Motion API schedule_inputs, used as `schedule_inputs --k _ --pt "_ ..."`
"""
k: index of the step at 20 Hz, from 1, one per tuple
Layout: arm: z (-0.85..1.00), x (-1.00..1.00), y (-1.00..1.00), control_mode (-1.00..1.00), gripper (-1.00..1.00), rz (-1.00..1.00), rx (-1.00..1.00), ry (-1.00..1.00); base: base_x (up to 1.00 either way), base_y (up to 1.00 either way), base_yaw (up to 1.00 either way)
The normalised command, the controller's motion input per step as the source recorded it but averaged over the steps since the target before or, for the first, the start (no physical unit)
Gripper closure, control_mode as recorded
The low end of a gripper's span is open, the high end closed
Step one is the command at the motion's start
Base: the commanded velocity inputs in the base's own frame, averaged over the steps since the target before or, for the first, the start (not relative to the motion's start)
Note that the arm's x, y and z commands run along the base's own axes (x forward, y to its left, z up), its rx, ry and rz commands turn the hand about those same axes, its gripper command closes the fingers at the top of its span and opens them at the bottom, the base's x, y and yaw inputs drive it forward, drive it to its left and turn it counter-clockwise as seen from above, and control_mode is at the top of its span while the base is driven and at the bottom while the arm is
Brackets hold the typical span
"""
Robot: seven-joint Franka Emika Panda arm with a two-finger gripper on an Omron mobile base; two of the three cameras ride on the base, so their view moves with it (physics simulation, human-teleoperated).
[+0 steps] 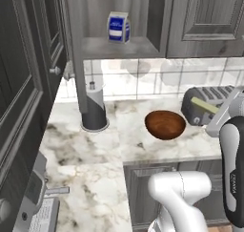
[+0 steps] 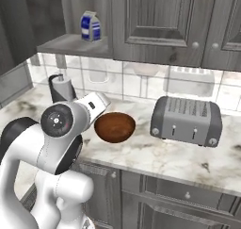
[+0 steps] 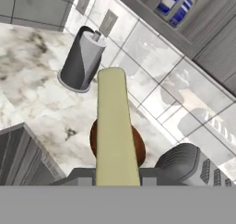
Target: Pick the egg and butter from the fridge and place them by the bowl for mixing.
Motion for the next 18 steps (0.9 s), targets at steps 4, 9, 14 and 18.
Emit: schedule_inputs --k 4,9,14,18 --pt "0.00 0.00 0.00 1.00 1.00 0.00 0.00 0.00 0.79 0.21 0.00" --pt "-0.01 0.27 0.26 -1.00 1.00 0.00 -0.03 0.03 0.29 0.19 0.00" --pt "-0.15 0.48 0.96 -1.00 1.00 0.01 -0.06 0.24 0.00 0.00 0.00" --pt "-0.31 0.30 0.76 -1.00 1.00 0.04 0.00 0.30 0.00 0.00 0.00"
